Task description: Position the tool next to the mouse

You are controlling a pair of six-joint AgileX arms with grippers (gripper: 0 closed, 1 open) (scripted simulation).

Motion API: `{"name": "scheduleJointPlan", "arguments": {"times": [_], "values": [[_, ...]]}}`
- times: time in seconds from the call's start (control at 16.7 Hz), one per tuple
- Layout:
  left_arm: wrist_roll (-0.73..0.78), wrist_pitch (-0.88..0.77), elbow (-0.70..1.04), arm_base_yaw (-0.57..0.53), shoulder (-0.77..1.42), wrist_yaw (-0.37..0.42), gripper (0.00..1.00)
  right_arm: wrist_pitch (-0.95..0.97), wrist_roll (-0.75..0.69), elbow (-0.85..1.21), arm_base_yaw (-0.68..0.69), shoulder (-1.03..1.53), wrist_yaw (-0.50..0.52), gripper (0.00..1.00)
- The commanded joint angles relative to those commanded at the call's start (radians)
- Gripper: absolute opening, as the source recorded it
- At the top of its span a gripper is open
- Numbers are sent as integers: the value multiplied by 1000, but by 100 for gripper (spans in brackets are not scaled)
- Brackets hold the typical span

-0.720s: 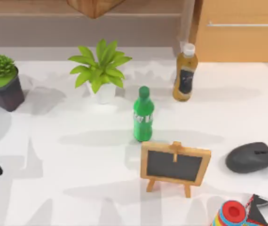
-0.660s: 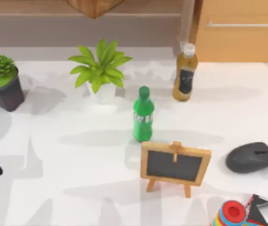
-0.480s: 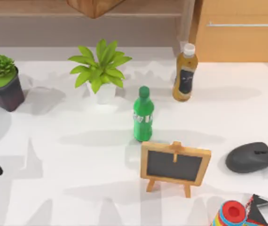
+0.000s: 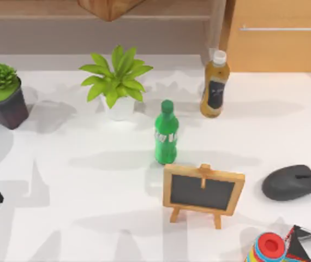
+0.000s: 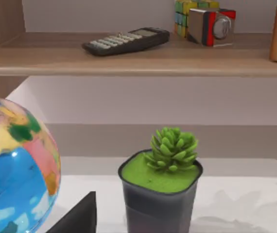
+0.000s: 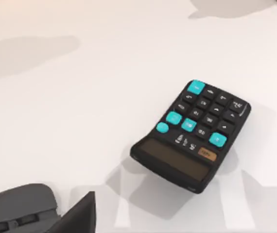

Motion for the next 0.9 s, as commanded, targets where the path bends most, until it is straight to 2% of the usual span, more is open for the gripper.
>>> {"name": "scheduleJointPlan", "arguments": {"times": [0.54,0.9], "values": [[0,0,0,0,0,0,100,-464,112,401,-153,745,-2,100],[0,0,0,0,0,0,100,-560,135,485,-185,890,-2,100]]}}
